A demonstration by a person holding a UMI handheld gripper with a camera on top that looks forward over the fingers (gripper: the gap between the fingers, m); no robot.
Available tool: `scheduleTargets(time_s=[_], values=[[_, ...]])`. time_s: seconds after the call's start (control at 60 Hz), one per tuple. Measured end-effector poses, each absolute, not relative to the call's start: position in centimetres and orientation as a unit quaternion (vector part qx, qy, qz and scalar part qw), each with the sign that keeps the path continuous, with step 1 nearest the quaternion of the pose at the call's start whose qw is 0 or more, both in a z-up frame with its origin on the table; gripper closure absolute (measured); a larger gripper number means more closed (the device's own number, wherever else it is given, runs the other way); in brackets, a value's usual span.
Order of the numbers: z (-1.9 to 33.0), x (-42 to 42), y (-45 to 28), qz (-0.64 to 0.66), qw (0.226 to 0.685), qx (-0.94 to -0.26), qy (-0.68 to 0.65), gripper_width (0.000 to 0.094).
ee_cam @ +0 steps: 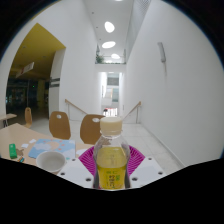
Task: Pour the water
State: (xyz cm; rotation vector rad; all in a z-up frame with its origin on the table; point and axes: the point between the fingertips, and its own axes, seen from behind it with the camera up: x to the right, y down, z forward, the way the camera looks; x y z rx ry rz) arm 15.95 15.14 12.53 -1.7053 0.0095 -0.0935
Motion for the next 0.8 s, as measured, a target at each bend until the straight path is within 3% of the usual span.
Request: scheduleTargets(time_s=[0.1,0.117,0.3,0.35,0.45,0.5,0.517,0.55,0.8], values=[[10.2,16.4,14.9,-0.017,0.657,-0.754,0.009,0.0578],[8.5,16.3,14.2,-0.007,0.653,-0.757,0.016,0.058],[7.8,16.1,14.4,0.013,0.643,-0.766,-0.012,0.0576],[8.0,16.3,14.4,0.012,0.638,-0.77,-0.017,0.0531],[8.0,16.5,14.0,0.019,0.625,-0.78,-0.018,0.0359],[7.6,16.6,13.3,0.027,0.611,-0.791,-0.014,0.0077],[7.8,16.8,13.0,0.032,0.611,-0.791,-0.012,0.005],[8.1,16.9,12.4,0.042,0.614,-0.788,-0.006,0.0082],[7.6,18.0,2.4,0.07,0.608,-0.791,0.012,0.0077]])
